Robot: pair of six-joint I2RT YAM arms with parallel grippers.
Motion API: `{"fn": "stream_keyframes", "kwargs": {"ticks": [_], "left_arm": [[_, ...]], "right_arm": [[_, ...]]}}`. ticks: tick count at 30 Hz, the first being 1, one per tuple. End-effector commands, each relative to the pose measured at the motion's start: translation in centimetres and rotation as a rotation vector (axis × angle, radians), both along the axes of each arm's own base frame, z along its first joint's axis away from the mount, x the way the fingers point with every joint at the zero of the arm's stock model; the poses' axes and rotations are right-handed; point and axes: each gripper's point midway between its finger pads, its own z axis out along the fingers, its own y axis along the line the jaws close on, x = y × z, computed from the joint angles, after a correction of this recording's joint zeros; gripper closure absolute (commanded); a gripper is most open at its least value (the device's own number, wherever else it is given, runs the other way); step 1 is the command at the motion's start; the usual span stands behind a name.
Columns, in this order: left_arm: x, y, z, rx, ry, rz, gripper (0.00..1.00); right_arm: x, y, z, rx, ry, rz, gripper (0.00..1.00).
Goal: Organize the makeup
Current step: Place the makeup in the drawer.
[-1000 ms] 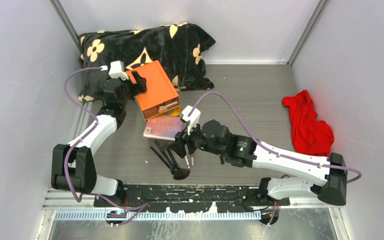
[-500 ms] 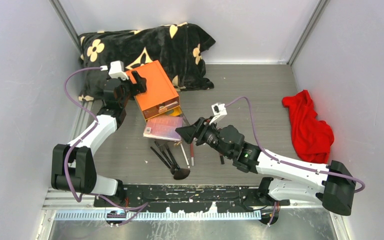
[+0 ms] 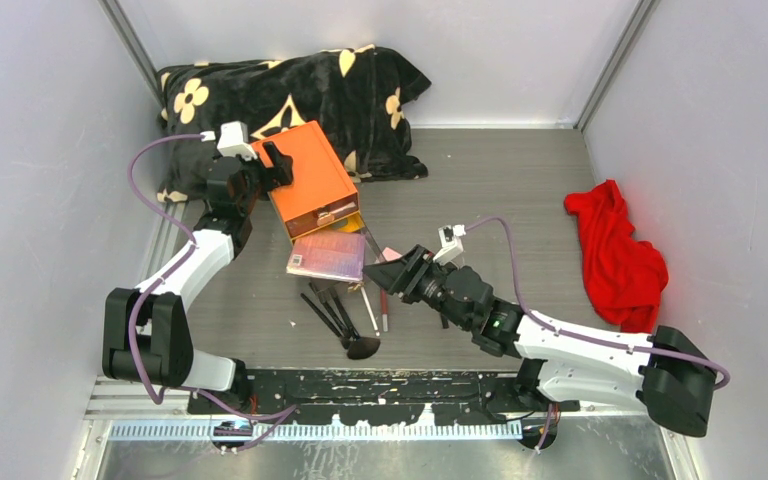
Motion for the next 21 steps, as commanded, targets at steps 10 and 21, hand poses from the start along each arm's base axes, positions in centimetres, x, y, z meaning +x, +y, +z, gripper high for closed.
{"fn": "stream_keyframes", "kwargs": {"ticks": [10,21], "left_arm": [[-4.8,1.3,-11.9,0.153,0.415,-0.02,0.15],[-4.8,1.4,-11.9,0.156,0.413,-0.02,0.15]], "right_arm": [[-1.1,3.1,0.1,0.248,0.145,0.113,0.33],[-0.4,3.4,0.7,0.249,0.132,0.096,0.33]]}}
